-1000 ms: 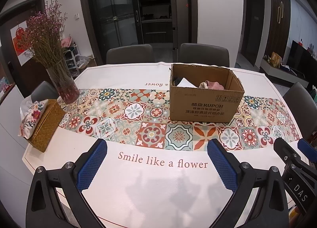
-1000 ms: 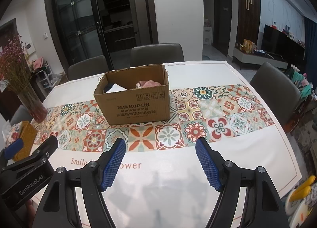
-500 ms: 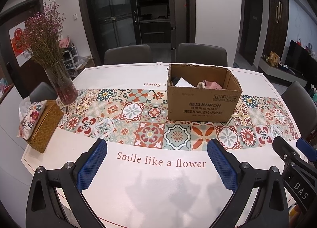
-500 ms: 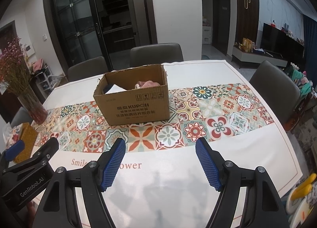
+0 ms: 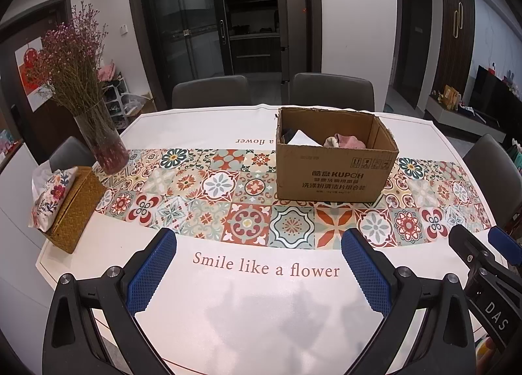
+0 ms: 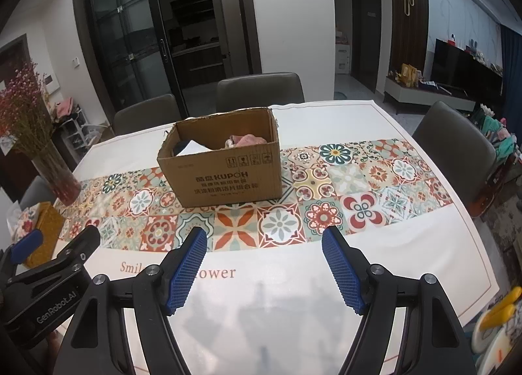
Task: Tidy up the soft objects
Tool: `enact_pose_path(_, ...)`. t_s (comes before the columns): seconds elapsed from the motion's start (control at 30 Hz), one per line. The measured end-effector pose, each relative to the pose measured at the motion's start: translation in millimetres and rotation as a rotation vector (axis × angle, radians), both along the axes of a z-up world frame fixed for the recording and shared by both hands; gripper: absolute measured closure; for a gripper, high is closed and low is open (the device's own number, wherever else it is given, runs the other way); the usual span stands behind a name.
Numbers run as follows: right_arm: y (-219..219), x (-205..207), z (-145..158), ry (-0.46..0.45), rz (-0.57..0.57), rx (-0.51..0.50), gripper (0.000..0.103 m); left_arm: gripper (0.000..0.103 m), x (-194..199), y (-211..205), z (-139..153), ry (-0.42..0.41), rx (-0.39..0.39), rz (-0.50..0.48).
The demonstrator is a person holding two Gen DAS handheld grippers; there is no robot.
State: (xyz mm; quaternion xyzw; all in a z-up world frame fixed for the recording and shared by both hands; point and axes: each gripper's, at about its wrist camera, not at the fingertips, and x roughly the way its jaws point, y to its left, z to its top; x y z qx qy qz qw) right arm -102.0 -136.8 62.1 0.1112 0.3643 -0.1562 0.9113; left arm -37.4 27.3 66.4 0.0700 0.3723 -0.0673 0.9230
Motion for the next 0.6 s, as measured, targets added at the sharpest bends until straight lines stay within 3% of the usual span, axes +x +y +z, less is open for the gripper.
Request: enact_pose_path(0.6, -3.1, -1.0, 3.3, -0.009, -0.005, 0.002, 0.029, 0.000, -0.2, -2.9, 2.0, -0.007, 0.010, -0.008)
